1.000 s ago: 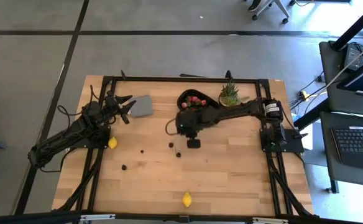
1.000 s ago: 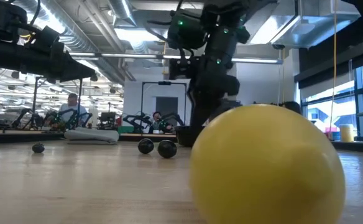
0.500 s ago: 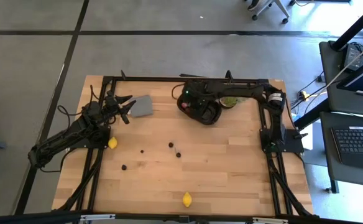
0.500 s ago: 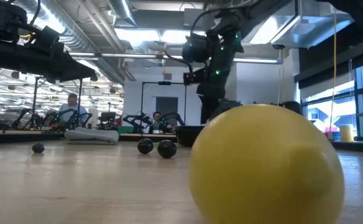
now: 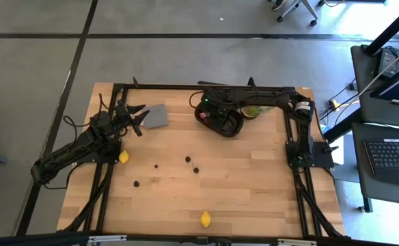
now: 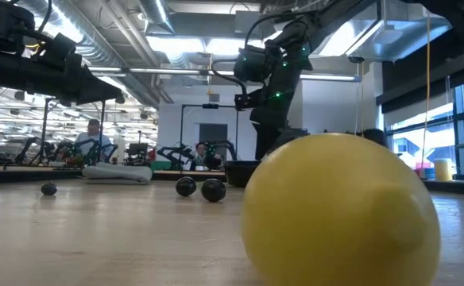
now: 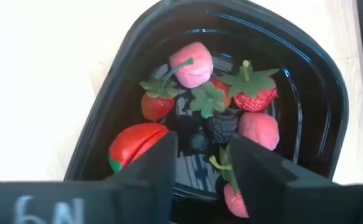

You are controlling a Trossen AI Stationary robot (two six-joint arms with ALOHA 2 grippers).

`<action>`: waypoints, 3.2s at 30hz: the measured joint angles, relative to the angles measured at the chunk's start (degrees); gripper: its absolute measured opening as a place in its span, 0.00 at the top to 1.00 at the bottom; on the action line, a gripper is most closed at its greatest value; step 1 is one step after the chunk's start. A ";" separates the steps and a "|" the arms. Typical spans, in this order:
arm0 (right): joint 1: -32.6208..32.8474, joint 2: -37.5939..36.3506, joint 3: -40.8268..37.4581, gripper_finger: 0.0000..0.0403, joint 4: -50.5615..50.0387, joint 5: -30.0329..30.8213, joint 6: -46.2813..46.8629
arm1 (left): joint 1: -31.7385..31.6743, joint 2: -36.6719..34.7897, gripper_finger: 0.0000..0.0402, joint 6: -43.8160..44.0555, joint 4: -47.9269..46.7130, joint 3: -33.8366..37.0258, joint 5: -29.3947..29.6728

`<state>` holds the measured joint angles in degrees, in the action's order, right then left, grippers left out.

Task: Pick and placing Produce into tupperware
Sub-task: Put the top black cherry into the black bin

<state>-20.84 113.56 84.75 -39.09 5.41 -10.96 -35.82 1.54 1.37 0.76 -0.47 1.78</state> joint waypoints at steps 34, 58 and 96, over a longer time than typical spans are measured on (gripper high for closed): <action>21.54 -0.07 -9.42 0.36 39.58 -16.06 -8.21 | -0.01 0.00 0.65 0.00 0.00 0.00 0.00; 21.79 5.88 -15.19 0.47 52.67 -16.06 -7.58 | 0.00 0.00 0.65 0.00 0.02 0.00 0.00; 17.50 2.49 -15.15 0.69 46.88 -6.39 -2.92 | -0.01 0.00 0.65 -0.02 0.00 0.00 0.02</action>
<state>-3.34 116.05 69.60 7.79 -0.98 -13.88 -35.83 1.55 1.34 0.75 -0.47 1.80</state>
